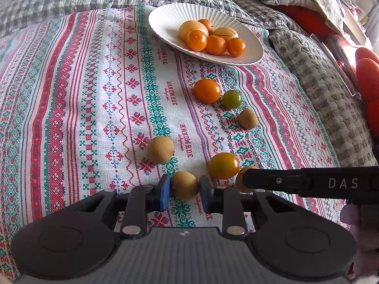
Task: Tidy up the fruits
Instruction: 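Lift both held fruits and carry them over the white bowl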
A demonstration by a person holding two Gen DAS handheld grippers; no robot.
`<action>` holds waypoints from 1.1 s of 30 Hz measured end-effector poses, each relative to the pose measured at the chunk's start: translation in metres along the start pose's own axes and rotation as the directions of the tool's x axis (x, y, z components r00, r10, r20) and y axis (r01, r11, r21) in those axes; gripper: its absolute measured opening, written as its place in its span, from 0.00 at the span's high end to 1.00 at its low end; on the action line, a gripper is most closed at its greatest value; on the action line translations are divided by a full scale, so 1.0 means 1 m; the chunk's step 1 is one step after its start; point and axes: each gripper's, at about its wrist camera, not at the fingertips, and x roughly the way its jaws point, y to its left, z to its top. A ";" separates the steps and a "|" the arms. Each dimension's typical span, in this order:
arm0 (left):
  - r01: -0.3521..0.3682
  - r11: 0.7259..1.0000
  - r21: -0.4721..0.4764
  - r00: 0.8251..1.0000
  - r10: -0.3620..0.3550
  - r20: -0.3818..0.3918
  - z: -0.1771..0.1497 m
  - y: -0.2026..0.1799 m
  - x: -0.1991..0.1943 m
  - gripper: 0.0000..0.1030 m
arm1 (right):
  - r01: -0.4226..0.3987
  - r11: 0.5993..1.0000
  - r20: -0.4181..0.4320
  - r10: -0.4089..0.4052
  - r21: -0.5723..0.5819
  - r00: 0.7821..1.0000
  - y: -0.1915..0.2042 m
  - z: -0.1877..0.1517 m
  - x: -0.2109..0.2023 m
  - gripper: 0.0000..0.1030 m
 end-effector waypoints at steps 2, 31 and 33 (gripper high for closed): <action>-0.001 1.000 -0.008 1.000 0.001 0.012 0.001 0.001 -0.004 0.87 | -0.004 1.000 0.007 0.004 0.002 1.000 0.000 0.000 -0.002 0.79; -0.049 0.996 0.073 0.972 0.030 0.233 0.132 -0.014 0.006 0.87 | 0.009 0.997 0.308 -0.031 0.073 0.951 -0.029 0.110 -0.026 0.79; -0.047 0.996 0.073 0.970 0.028 0.241 0.148 -0.015 0.015 0.87 | 0.017 0.998 0.319 -0.038 0.068 0.947 -0.030 0.124 -0.020 0.79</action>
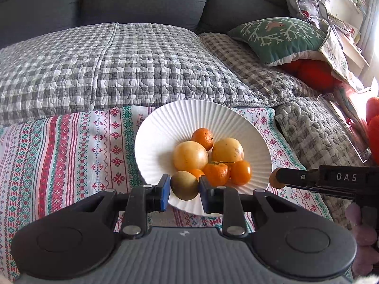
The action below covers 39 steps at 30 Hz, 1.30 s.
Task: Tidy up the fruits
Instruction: 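Lower both fruits into the white bowl and open both tools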
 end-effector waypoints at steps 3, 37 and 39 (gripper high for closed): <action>-0.004 1.000 -0.004 1.000 0.004 0.017 0.018 -0.001 0.019 0.86 | 0.001 1.000 0.013 0.000 -0.012 1.000 0.000 0.017 0.015 0.79; -0.011 0.997 -0.075 1.000 0.009 -0.024 0.036 0.010 0.060 0.46 | 0.047 0.996 0.000 -0.047 -0.079 0.999 0.010 0.044 0.050 0.50; -0.012 0.997 -0.072 1.000 0.011 -0.014 0.031 0.010 0.049 0.41 | 0.062 0.994 0.005 -0.062 -0.089 0.998 0.011 0.040 0.040 0.46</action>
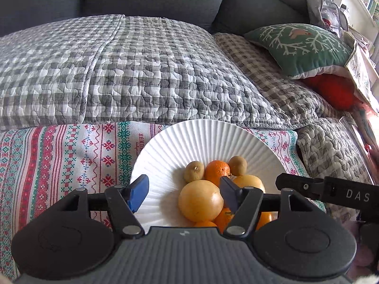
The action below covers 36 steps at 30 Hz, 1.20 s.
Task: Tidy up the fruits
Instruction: 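Lower both fruits into the white bowl and open both tools, then withdraw both tools from the bowl toward the remaining fruits on the cloth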
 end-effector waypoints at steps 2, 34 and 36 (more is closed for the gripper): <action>0.007 1.000 -0.005 1.000 -0.007 0.006 -0.005 0.002 -0.012 0.38 | 0.013 1.000 0.005 -0.012 -0.017 1.000 0.002 -0.005 -0.010 0.41; -0.067 0.998 0.007 0.998 0.067 0.015 -0.134 0.011 -0.138 0.09 | 0.063 0.983 -0.009 -0.066 -0.171 0.998 0.045 -0.113 -0.104 0.10; -0.075 0.997 0.003 0.997 0.075 0.014 -0.141 0.012 -0.139 0.08 | 0.060 0.984 -0.010 -0.063 -0.170 0.998 0.045 -0.118 -0.105 0.09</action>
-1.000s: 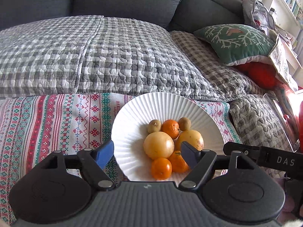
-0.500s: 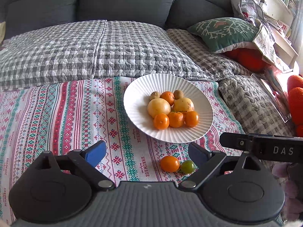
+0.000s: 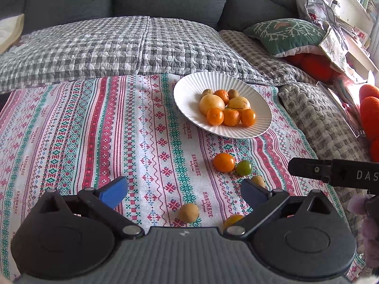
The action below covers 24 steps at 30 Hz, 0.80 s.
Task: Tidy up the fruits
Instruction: 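Withdraw both tools from the bowl toward the remaining fruits on the cloth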
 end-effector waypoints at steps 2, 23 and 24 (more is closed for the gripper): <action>-0.011 1.000 -0.005 1.000 0.011 -0.005 -0.007 0.002 0.001 0.08 | 0.000 1.000 -0.003 0.000 0.000 1.000 0.000 -0.005 0.000 0.09; -0.036 0.991 0.131 0.997 0.045 -0.061 -0.041 0.006 0.013 0.09 | 0.053 0.996 -0.183 -0.039 0.073 0.982 -0.016 -0.035 0.023 0.06; -0.035 0.989 0.146 0.998 0.043 -0.052 -0.042 0.004 0.014 0.09 | 0.049 0.996 -0.188 -0.034 0.075 0.982 -0.016 -0.035 0.024 0.06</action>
